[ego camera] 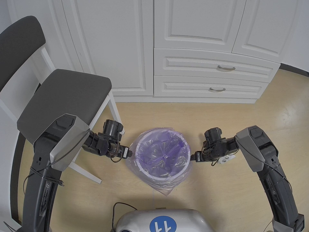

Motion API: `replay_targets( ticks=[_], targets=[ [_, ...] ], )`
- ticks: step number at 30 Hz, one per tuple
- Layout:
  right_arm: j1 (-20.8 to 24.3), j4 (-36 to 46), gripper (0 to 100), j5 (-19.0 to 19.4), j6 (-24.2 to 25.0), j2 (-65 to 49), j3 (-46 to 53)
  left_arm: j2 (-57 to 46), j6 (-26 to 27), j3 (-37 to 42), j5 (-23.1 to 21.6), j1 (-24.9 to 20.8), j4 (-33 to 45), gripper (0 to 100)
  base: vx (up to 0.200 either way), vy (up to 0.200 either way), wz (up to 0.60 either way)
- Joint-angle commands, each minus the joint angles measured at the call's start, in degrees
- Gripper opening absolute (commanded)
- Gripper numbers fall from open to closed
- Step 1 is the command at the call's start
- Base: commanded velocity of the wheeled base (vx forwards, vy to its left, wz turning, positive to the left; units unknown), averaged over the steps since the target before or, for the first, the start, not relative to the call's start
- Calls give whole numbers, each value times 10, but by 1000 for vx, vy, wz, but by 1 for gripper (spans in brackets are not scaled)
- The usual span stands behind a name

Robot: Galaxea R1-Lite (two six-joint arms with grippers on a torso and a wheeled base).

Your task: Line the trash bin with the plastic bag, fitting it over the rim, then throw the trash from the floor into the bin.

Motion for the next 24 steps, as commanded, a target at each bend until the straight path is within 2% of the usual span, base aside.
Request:
replay_targets(
  ticks=[1, 8, 13, 15, 16, 17, 19, 22, 24],
  targets=[
    [-1, 38, 100, -29, -12, 23, -31, -42, -1, 85, 34, -1, -69, 100, 0, 0, 0],
    [-6, 32, 100, -34, -7, 20, -31, -69, 0, 156, 34, -1, -119, 100, 0, 0, 0],
    [-28, -10, 100, -14, -9, -32, 8, -81, -2, 182, 33, 2, -155, 100, 0, 0, 0],
    [-39, -62, 100, 43, -14, -66, 78, -92, -3, 192, 31, 1, -169, 100, 0, 0, 0],
    [-40, -65, 100, 46, -15, -70, 82, -92, -3, 193, 31, 1, -171, 100, 0, 0, 0],
    [-52, -101, 100, 94, -30, -96, 134, -103, -3, 201, 30, -1, -176, 100, 0, 0, 0],
    [-68, -136, 100, 144, -73, -122, 189, -117, -4, 215, 30, -4, -178, 100, 0, 0, 0],
    [-84, -160, 100, 170, -138, -139, 236, -146, 1, 249, 34, -9, -172, 100, 0, 0, 0],
    [-84, -158, 100, 170, -149, -139, 237, -158, 1, 270, 34, -10, -176, 100, 0, 0, 0]
  ],
)
